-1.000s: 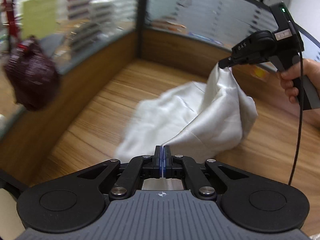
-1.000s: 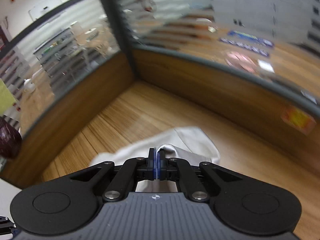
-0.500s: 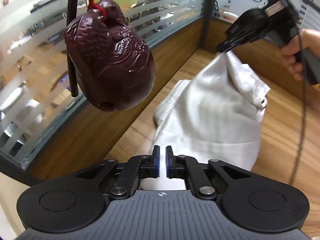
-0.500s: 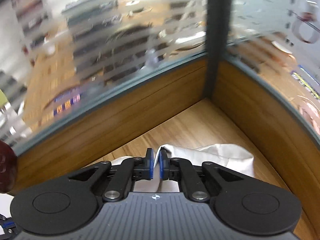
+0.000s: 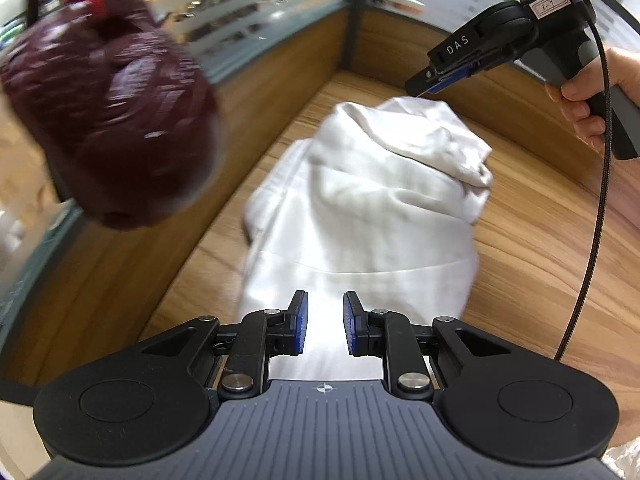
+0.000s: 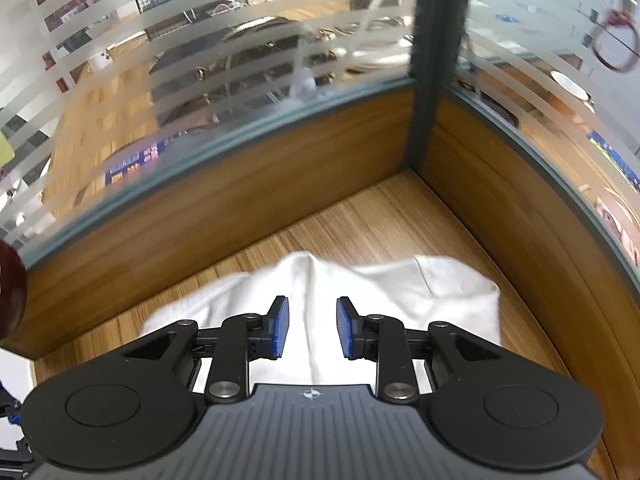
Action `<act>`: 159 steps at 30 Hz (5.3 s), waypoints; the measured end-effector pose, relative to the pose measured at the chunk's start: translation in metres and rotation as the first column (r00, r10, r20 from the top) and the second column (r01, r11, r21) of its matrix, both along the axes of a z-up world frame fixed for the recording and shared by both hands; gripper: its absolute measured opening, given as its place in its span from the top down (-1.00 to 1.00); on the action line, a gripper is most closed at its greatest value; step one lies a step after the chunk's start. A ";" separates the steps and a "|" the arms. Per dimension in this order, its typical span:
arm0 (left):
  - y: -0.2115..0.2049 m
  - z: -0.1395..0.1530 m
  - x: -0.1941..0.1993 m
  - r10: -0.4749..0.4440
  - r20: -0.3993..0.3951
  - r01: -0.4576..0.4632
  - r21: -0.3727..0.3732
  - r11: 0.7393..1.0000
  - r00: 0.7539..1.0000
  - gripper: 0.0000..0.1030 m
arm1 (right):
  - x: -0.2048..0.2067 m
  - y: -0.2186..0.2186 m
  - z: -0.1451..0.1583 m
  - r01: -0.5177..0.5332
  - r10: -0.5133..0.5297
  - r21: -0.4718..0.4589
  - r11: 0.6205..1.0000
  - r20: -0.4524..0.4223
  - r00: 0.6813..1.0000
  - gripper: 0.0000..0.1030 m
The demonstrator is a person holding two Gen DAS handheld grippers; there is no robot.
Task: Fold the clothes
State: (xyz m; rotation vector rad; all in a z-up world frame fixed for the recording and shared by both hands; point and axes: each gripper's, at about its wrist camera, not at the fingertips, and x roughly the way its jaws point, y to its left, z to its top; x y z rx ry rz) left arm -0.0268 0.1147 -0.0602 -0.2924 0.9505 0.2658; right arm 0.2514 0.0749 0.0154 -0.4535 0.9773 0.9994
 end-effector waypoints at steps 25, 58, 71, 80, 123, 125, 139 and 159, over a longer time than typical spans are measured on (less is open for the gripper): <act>-0.077 -0.062 0.065 -0.206 -0.132 0.210 0.011 0.978 0.969 0.38 | -0.012 -0.081 -0.073 -0.069 0.074 -0.165 0.984 0.026 0.997 0.20; -0.099 0.003 0.042 -0.196 0.062 0.186 0.137 0.973 0.979 0.95 | -0.015 -0.118 -0.005 -0.072 0.078 -0.038 0.997 0.187 0.979 0.98; -0.175 0.051 0.016 -0.253 0.167 0.255 0.010 0.967 0.953 0.95 | -0.007 -0.252 0.047 0.100 -0.101 0.014 0.995 0.221 0.970 0.98; -0.287 0.042 0.006 -0.425 0.155 0.438 -0.056 0.897 0.892 0.95 | -0.012 -0.382 0.041 0.176 -0.164 -0.032 0.984 0.224 0.961 0.98; -0.429 -0.009 0.024 -0.718 -0.004 0.713 -0.118 0.691 0.696 0.28 | -0.039 -0.588 -0.092 0.416 -0.411 -0.216 0.883 0.069 0.909 -0.17; -0.437 -0.010 0.026 -0.730 -0.007 0.725 -0.114 0.679 0.683 0.26 | -0.046 -0.594 -0.096 0.423 -0.423 -0.207 0.882 0.045 0.905 -0.17; -0.483 -0.049 0.043 -0.786 -0.125 0.784 -0.075 0.616 0.605 0.28 | -0.076 -0.608 -0.112 0.453 -0.464 -0.161 0.877 -0.035 0.885 -0.17; -0.398 -0.004 0.044 -0.549 0.048 0.543 0.099 0.834 0.835 0.92 | -0.086 -0.597 -0.106 0.493 -0.500 -0.093 0.865 -0.067 0.864 -0.17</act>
